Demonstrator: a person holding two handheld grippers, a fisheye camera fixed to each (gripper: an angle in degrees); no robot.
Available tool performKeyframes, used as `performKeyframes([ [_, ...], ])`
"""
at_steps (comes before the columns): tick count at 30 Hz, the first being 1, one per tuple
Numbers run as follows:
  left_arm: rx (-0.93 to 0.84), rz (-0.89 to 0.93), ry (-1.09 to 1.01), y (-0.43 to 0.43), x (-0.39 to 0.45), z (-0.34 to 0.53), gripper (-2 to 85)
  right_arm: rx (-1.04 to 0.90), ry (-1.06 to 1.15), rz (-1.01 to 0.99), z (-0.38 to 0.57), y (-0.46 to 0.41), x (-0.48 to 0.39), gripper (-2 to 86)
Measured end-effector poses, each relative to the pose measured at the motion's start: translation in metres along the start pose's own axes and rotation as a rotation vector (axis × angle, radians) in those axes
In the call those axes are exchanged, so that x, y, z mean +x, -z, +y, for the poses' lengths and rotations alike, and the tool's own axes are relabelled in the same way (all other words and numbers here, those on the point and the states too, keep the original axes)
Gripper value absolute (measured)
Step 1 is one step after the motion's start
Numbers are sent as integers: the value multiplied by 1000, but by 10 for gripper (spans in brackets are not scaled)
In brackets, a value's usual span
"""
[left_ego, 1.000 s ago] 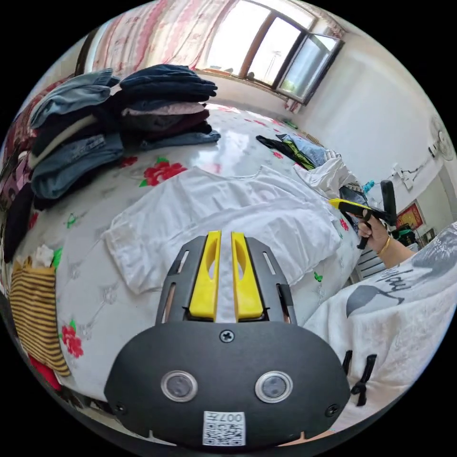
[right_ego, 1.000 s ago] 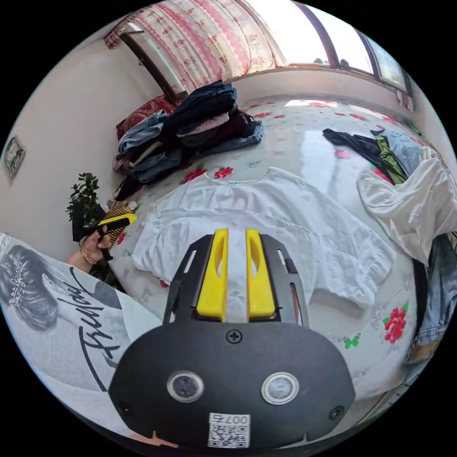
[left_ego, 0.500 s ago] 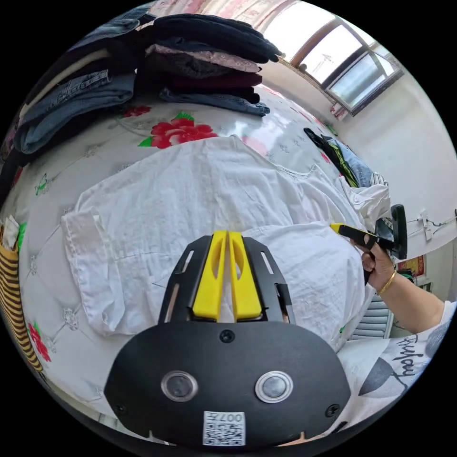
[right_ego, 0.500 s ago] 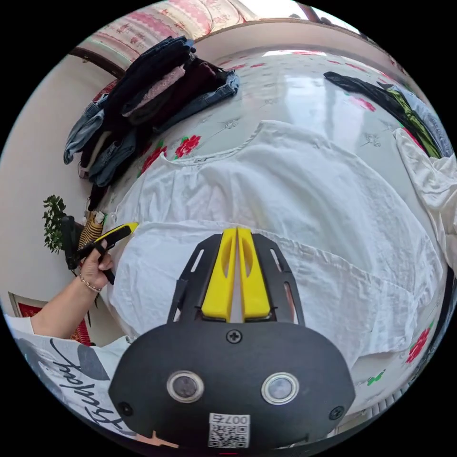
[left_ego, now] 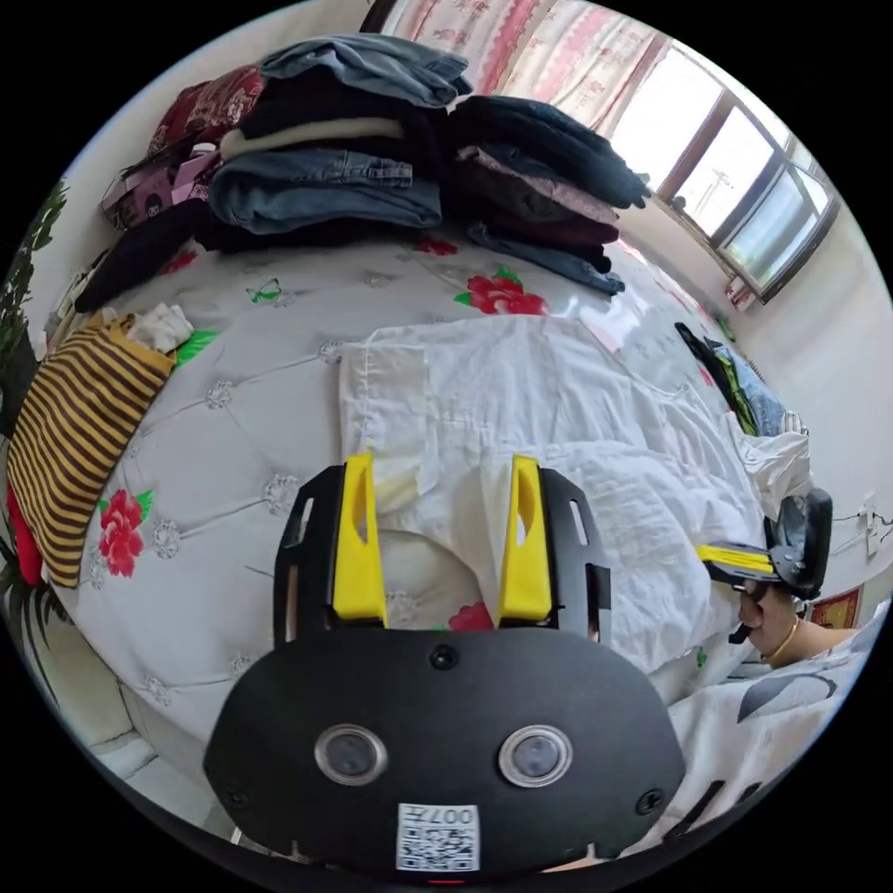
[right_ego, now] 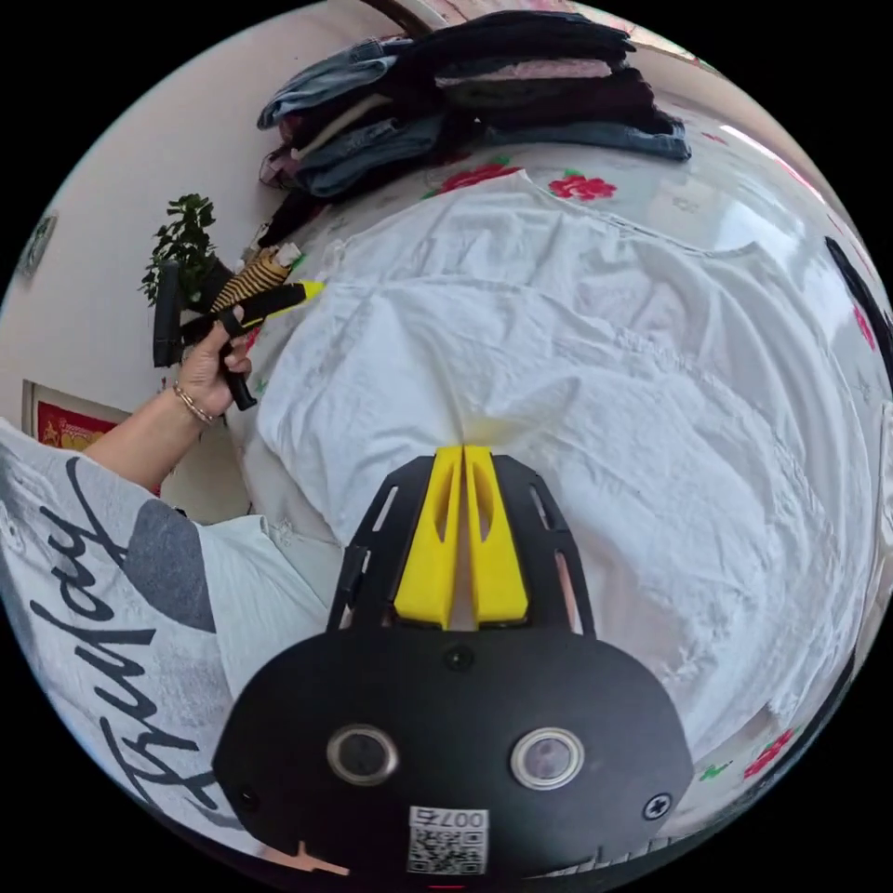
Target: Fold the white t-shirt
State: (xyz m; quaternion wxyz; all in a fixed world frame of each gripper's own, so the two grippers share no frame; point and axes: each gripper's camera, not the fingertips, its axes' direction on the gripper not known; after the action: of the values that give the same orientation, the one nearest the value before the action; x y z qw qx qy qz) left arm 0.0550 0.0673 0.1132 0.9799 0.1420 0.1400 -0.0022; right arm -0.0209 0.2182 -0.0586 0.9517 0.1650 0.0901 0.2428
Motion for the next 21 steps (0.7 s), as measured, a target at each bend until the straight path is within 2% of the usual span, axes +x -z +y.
performKeyframes([
  [3, 30, -118, 33, 4, -9, 1, 101, 3, 15, 37, -5, 16, -4, -3],
  [7, 34, -81, 103, 12, -30, 3, 40, 82, 46, 69, 7, 47, -14, -3],
  [9, 55, -4, 187, 21, -51, 8, 1, 92, -9, 33, 16, 53, -10, -3],
  [15, 233, 272, 331, 73, -76, 8, -9, 194, -128, -38, 49, 78, -7, -3],
  [19, 313, 377, 171, 109, -32, -13, -9, 244, -182, -63, 67, 99, 1, -3],
  [21, 309, 451, -69, 123, 29, -24, -9, 256, -205, -54, 74, 106, 6, -3],
])
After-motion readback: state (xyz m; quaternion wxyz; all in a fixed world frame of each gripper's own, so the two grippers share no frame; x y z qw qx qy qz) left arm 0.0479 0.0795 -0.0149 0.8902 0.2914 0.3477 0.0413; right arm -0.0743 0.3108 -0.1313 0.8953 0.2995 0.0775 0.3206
